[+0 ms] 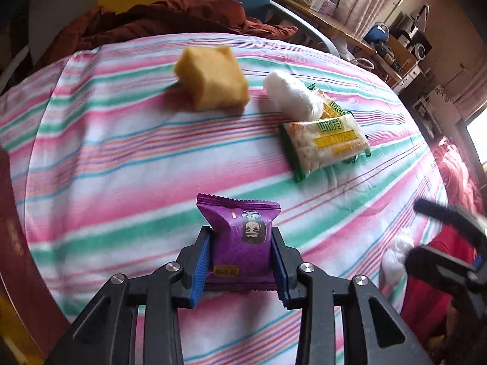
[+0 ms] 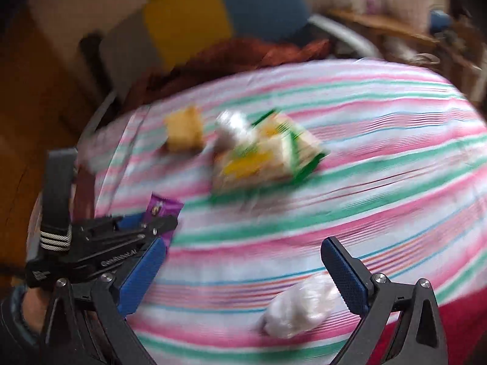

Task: Organize objects
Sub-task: 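Grasp the purple snack packet with the left gripper while the right grasps a WEIDAN packet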

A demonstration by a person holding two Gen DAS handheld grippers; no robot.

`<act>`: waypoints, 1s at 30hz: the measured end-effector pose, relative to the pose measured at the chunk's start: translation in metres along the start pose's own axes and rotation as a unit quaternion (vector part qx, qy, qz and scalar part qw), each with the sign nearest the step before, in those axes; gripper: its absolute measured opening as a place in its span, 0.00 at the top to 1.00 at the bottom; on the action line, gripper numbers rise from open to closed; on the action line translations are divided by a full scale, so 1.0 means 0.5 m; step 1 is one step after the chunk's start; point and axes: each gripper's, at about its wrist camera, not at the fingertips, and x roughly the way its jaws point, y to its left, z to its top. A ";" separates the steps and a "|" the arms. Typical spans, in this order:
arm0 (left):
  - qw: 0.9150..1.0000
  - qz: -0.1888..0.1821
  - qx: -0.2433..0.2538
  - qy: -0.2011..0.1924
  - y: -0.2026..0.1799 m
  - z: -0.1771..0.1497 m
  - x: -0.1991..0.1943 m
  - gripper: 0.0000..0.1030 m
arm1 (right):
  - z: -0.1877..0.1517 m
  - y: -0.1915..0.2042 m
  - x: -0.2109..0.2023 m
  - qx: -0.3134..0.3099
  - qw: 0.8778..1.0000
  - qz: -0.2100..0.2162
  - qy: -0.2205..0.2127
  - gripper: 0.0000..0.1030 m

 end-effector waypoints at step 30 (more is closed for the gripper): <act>0.999 -0.032 -0.009 -0.036 0.003 -0.011 0.016 0.63 | 0.104 0.069 0.204 -0.370 0.897 -0.109 0.217 0.48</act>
